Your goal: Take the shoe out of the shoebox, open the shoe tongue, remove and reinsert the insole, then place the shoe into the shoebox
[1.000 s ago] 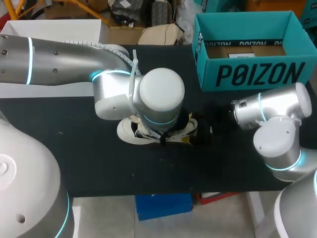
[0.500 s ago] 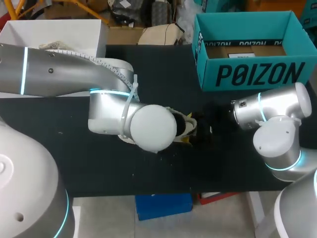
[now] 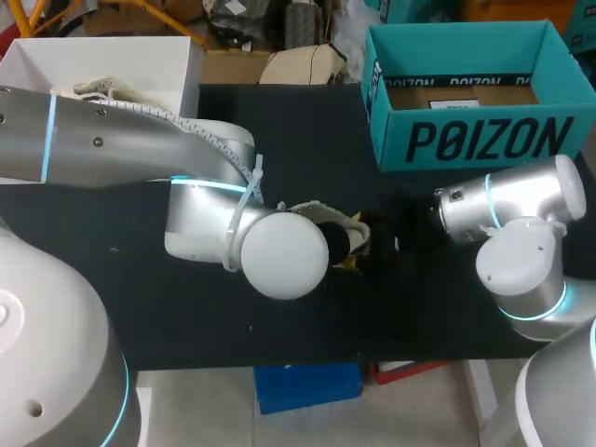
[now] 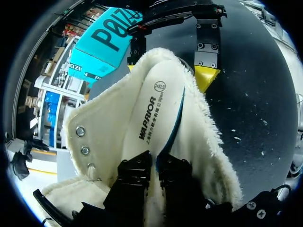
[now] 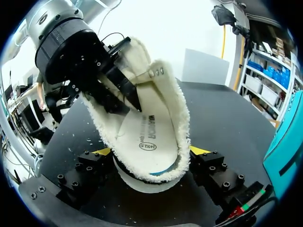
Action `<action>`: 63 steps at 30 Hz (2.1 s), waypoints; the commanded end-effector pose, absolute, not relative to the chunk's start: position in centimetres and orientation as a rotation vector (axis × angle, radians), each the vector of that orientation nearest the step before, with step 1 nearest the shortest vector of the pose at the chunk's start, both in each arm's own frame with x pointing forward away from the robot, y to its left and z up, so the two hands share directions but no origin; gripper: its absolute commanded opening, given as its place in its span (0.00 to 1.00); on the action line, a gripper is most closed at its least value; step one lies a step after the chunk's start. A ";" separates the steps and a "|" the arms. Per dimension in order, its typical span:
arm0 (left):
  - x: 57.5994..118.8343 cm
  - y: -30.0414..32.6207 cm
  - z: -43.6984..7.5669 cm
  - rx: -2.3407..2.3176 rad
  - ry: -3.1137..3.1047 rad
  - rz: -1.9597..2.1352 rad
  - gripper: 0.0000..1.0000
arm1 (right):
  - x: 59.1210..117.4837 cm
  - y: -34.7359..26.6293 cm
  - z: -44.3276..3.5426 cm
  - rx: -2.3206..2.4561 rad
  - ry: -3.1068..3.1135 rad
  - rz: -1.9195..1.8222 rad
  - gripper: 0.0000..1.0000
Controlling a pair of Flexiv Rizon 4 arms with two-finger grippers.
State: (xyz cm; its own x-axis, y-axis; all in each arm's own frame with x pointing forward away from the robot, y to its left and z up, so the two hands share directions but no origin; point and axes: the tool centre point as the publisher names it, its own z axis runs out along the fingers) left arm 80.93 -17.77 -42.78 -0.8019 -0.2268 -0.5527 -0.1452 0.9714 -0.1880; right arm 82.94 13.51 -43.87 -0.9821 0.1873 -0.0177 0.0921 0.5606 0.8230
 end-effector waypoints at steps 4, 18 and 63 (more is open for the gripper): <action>83.3 -16.5 -45.5 -0.169 2.845 -0.306 0.00 | 83.1 13.2 -44.2 0.245 2.684 1.405 0.00; 81.6 -17.4 -42.3 -0.005 3.077 -0.484 0.00 | 83.1 13.2 -44.2 0.245 2.684 1.405 0.00; 81.1 -19.6 -39.4 0.206 3.096 -0.849 0.00 | 83.1 13.2 -44.2 0.245 2.684 1.405 0.00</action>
State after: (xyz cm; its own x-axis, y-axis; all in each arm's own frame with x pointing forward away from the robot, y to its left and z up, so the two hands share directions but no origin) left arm 80.97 -19.40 -39.39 -0.9896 0.1396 0.0354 0.1019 0.8522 -0.5131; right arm 82.97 13.27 -43.82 -0.9820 0.1880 -0.0160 0.0938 0.5606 0.8228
